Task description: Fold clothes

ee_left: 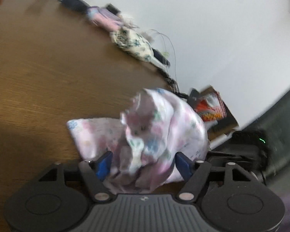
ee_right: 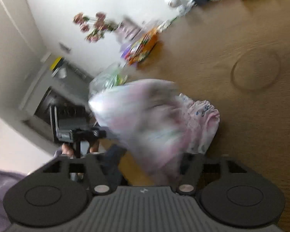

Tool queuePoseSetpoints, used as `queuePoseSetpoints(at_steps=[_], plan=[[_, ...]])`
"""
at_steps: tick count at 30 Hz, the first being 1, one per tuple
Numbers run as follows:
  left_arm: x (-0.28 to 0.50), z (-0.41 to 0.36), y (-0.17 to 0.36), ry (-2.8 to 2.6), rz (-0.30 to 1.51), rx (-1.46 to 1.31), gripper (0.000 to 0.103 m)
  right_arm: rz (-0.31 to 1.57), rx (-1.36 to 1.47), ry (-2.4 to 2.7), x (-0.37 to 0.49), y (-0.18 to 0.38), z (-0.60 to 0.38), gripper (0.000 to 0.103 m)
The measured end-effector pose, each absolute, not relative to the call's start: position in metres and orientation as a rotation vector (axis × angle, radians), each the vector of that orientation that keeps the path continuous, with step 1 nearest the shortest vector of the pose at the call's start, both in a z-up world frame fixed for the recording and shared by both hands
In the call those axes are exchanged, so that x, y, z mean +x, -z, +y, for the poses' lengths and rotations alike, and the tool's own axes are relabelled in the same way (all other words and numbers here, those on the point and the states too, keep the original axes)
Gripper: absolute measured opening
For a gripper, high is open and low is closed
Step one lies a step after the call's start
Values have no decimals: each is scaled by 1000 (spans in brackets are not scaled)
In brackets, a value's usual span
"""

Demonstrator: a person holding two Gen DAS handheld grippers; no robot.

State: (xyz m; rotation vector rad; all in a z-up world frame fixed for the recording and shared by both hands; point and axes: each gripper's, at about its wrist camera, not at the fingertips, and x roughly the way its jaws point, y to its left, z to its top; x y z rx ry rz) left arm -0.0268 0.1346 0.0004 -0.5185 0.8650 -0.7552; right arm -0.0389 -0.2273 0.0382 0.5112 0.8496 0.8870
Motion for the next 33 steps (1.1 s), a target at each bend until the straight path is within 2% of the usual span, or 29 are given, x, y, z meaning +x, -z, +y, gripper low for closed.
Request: queuePoseSetpoints(at_steps=[5, 10, 12, 13, 14, 15, 16, 19, 24, 29, 31, 32, 33], plan=[[-40, 133, -25, 644, 782, -387, 75, 625, 229, -653, -67, -68, -223, 81], [-56, 131, -57, 439, 595, -298, 78, 482, 192, -544, -85, -85, -210, 79], [-51, 114, -64, 388, 557, -277, 76, 513, 230, -576, -79, -76, -197, 59], [-47, 105, -63, 370, 566, -255, 75, 529, 250, -593, -75, -71, -190, 52], [-43, 95, -58, 356, 599, -218, 69, 564, 238, -591, -68, -62, -180, 45], [-38, 86, -52, 342, 633, -181, 59, 584, 221, -571, -63, -55, -174, 42], [-33, 77, -44, 333, 671, -141, 56, 601, 204, -548, -59, -48, -169, 42], [-35, 75, -20, 317, 723, -76, 56, 624, 169, -495, -50, -36, -162, 42], [-39, 76, -16, 317, 701, -67, 57, 545, 99, -507, -69, -48, -161, 44], [-41, 80, -19, 331, 694, -87, 58, 571, 63, -517, -72, -42, -159, 44], [-45, 86, -26, 328, 673, -114, 64, 560, 102, -493, -75, -46, -166, 48], [-49, 90, -31, 316, 649, -128, 71, 530, 113, -494, -83, -54, -171, 60], [-52, 94, -35, 304, 624, -143, 74, 497, 123, -496, -91, -62, -177, 79]])
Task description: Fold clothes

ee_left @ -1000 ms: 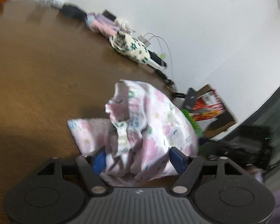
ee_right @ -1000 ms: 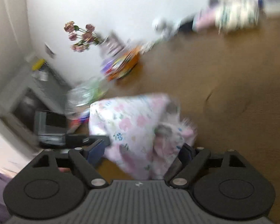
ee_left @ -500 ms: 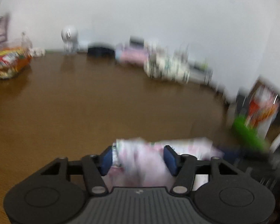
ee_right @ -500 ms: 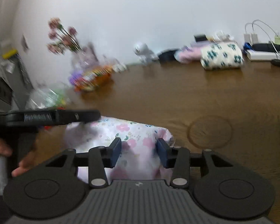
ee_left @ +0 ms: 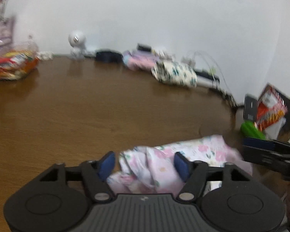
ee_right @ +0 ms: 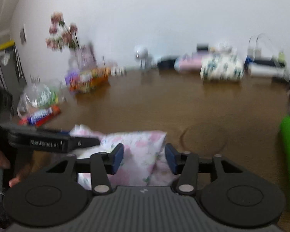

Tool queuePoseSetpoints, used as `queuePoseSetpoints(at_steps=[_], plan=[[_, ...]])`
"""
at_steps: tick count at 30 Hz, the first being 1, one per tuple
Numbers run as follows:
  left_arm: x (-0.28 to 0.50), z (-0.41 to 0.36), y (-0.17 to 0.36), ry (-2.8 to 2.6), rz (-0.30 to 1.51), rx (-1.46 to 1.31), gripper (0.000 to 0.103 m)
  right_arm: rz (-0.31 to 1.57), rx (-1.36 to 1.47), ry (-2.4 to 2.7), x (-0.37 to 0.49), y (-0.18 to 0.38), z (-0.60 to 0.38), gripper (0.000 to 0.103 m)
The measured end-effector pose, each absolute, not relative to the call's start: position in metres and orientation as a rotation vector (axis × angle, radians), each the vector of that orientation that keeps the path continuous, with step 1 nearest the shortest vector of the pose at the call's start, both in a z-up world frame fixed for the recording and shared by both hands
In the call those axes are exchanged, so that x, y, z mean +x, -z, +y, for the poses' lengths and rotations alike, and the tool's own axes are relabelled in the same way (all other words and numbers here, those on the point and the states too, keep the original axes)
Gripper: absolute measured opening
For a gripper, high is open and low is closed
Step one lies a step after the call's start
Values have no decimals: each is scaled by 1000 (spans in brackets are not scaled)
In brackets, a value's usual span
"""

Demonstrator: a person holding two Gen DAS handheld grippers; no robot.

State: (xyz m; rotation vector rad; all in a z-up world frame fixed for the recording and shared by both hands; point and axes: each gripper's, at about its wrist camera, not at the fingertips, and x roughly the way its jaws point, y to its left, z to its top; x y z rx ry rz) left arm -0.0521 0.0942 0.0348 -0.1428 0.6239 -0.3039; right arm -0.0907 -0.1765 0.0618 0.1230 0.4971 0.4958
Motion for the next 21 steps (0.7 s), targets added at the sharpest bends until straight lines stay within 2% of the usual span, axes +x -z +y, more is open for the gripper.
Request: queuePoseSetpoints(at_steps=[2, 6, 11, 16, 18, 19, 21], plan=[[-57, 100, -40, 283, 585, -185, 74, 477, 151, -486, -104, -70, -184, 88], [-56, 92, -40, 287, 567, -236, 72, 557, 216, -467, -104, -67, -179, 88], [-50, 69, -28, 292, 648, -160, 67, 568, 171, -437, -102, -58, -156, 89], [-45, 75, -15, 316, 691, -196, 68, 624, 222, -407, -86, -37, -153, 85], [-45, 77, -12, 328, 683, -198, 69, 628, 258, -424, -79, -32, -155, 71], [-46, 77, -12, 334, 679, -196, 70, 634, 316, -443, -76, -28, -161, 69], [-46, 78, -10, 347, 669, -198, 71, 645, 440, -484, -69, -20, -172, 51]])
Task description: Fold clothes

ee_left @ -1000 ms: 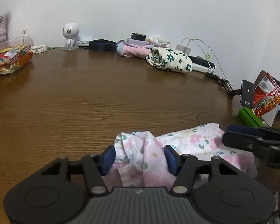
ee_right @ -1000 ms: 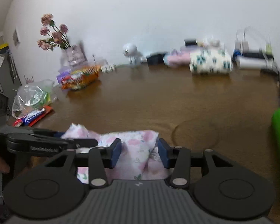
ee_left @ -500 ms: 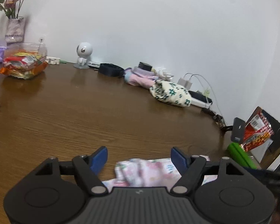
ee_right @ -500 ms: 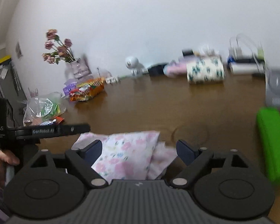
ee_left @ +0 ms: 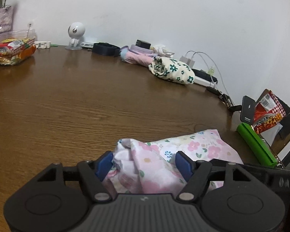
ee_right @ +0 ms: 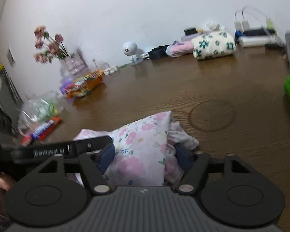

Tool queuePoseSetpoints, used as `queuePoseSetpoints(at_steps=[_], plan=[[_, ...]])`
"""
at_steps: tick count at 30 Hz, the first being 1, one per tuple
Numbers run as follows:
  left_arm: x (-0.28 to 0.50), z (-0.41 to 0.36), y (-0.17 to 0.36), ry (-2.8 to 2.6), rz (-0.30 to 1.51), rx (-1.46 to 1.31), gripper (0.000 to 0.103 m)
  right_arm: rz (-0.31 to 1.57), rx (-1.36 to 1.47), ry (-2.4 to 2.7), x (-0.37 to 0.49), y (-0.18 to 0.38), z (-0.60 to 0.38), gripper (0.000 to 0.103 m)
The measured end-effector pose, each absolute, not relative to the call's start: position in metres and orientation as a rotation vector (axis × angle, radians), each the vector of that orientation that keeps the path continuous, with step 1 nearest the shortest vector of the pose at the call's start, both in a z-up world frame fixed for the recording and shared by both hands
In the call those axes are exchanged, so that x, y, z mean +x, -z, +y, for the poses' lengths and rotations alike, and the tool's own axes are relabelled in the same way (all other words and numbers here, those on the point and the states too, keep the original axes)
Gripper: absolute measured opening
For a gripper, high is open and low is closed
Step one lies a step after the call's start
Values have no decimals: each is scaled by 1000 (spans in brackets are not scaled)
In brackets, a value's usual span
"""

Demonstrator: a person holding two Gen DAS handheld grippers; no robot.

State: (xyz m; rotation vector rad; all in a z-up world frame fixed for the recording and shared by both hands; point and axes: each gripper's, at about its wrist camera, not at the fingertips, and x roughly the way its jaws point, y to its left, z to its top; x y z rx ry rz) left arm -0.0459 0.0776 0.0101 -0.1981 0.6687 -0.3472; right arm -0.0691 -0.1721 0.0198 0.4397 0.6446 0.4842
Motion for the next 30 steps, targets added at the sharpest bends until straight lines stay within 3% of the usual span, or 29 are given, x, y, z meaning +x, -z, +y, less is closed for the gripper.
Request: queuePoseSetpoints(at_steps=[1, 3, 5, 10, 14, 18, 21, 23, 26, 30], plan=[[-46, 78, -9, 354, 664, -199, 71, 649, 502, -504, -66, -16, -178, 46], [-46, 80, -9, 366, 659, -219, 71, 649, 599, -536, -63, -11, -188, 21], [-46, 83, -9, 376, 655, -245, 71, 639, 644, -579, -64, -14, -194, 16], [-49, 99, -12, 346, 660, -278, 69, 688, 725, -643, -61, -5, -195, 14], [-74, 124, -32, 285, 648, -323, 72, 691, 667, -610, -61, -3, -193, 25], [-88, 117, -37, 252, 654, -338, 70, 656, 537, -612, -71, -12, -180, 27], [-85, 105, -28, 249, 703, -381, 48, 670, 563, -613, -69, -8, -182, 27], [-84, 103, -25, 259, 712, -413, 40, 664, 549, -611, -71, -10, -183, 27], [-82, 108, -18, 316, 707, -493, 8, 659, 560, -607, -73, -10, -183, 25], [-73, 123, -3, 406, 721, -664, 8, 632, 607, -609, -76, -11, -188, 19]])
